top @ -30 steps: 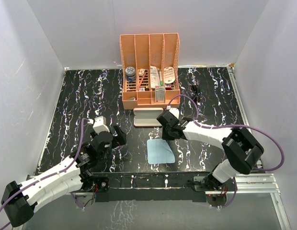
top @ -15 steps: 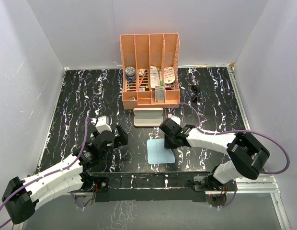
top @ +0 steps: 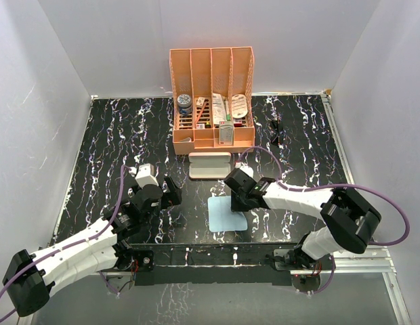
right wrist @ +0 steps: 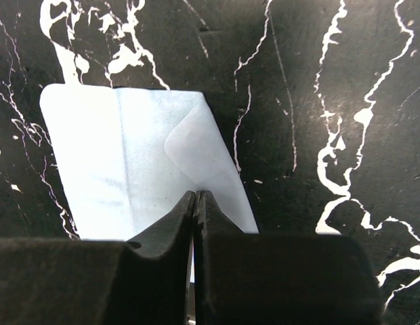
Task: Organize the sunglasses
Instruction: Adjust the glasses cleaning cloth at the center of the board.
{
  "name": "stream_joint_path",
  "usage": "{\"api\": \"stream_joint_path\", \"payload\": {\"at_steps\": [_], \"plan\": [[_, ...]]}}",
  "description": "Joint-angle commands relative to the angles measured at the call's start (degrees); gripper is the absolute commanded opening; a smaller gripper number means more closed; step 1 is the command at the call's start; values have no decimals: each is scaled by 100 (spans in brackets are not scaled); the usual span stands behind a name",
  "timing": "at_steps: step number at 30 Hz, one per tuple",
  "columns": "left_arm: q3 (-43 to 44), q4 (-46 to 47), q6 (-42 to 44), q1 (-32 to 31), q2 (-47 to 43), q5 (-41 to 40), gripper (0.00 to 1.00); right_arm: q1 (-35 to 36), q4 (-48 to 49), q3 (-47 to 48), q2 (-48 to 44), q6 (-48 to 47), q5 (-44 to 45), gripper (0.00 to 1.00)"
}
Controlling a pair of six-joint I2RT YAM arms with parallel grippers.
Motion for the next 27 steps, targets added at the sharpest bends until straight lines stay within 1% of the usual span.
{"api": "stream_joint_path", "payload": {"at_steps": [1,8,13,19,27], "plan": [[127,76,44,-7,28,9,99,143,140,204,-180,112,49,0],[144,65,51,-9,15,25,99,141,168,129,-21,136,154,0],[152,44,60,-5,-44,14,99,93,133,143,116,73,474,0],[179,17,93,-8,-57,9,99,-130,121,190,138,35,718,0],[155,62,113,-7,-36,32,99,-416,131,320,234,-175,797,0]]}}
